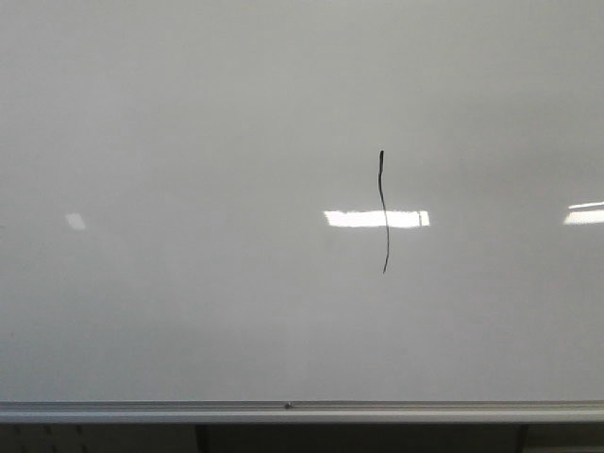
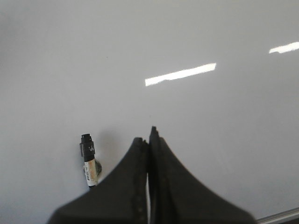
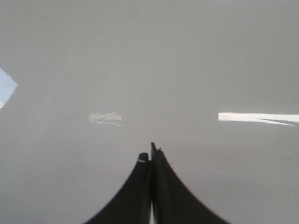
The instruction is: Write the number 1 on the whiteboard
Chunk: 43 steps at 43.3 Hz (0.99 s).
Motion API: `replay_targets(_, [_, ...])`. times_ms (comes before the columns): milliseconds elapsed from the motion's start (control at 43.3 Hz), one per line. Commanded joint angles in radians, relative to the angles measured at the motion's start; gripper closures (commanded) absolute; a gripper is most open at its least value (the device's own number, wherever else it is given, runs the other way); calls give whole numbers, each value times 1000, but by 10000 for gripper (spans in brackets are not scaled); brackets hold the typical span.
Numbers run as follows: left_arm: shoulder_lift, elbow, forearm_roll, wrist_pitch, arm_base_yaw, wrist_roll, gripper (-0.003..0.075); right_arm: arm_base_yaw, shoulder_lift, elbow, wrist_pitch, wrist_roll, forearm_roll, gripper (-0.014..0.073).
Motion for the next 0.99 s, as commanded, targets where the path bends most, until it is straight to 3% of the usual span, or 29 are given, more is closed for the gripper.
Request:
replay_targets(0, [7,-27,-25,-69,-7,-1,741,-2,6,-26,-26,-11,20,654])
replay_targets(485, [7,-27,-25,-69,-7,-1,741,-2,6,-26,-26,-11,20,654])
replay_targets(509, [-35,-21,165,-62,-10,-242,741,-2,6,-26,-26,-11,20,654])
replay_targets(670, [-125,58,449,-76,-10,-577,741,-2,6,-26,-26,-11,20,654])
replay_targets(786, [-197,143,515,-120,-10,-666,741,-2,6,-26,-26,-11,20,654])
replay_targets(971, [-266,282,501,-231,-6,-683,741,-2,7,-26,-24,-11,20,654])
